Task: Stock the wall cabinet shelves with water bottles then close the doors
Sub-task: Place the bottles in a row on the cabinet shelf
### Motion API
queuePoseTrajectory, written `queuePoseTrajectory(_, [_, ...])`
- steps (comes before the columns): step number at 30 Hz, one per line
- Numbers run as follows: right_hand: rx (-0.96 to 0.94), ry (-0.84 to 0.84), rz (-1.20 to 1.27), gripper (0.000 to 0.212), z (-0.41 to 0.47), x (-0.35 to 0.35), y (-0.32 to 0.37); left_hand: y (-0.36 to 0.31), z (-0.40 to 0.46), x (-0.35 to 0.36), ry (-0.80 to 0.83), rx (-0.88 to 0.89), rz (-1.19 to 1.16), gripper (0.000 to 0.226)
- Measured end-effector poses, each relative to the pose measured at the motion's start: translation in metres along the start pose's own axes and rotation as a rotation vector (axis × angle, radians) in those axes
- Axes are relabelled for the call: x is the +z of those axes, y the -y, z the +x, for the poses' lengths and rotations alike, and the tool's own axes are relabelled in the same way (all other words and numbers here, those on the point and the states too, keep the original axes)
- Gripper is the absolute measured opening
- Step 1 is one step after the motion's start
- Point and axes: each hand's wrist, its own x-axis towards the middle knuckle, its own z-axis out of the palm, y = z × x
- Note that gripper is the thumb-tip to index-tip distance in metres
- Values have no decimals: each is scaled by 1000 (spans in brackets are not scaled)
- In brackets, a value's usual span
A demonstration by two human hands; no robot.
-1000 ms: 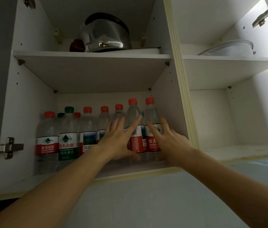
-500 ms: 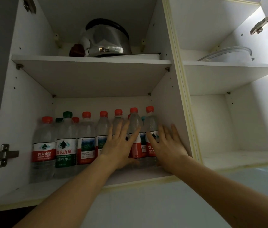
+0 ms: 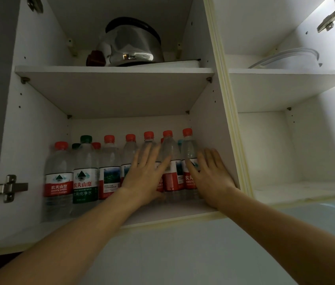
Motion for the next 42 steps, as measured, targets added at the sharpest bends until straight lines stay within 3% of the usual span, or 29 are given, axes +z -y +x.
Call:
queuePoseTrajectory(4, [-4, 19, -41, 110, 3, 2, 1, 17, -10, 5, 121, -30, 19, 138])
queuePoseTrajectory(18, [-3, 14, -49, 102, 6, 6, 4, 9, -8, 11, 112, -20, 24, 128])
queuePoseTrajectory(22, [3, -95, 200, 71, -5, -6, 8, -2, -18, -14, -95, -90, -304, 90])
queuePoseTrajectory(26, [70, -278, 772, 35, -34, -27, 15, -29, -36, -43, -216, -250, -539, 41])
queuePoseTrajectory(29, [79, -328, 975, 28, -70, -40, 13, -52, -57, -66, -277, -331, -684, 31])
queuePoseTrajectory(32, [7, -363, 964, 24, -122, -42, 7, -76, -81, -90, -331, -349, -800, 24])
queuePoseTrajectory(35, [-22, -252, 1022, 23, -181, -35, 0, -105, -111, -109, -309, -350, -884, 19])
queuePoseTrajectory(39, [120, 41, 1231, 11, -258, -17, -6, -150, -157, -114, -191, -411, -1086, 27])
queuePoseTrajectory(42, [270, 334, 1332, 26, -311, 5, -5, -195, -195, -102, -26, -492, -1228, 37])
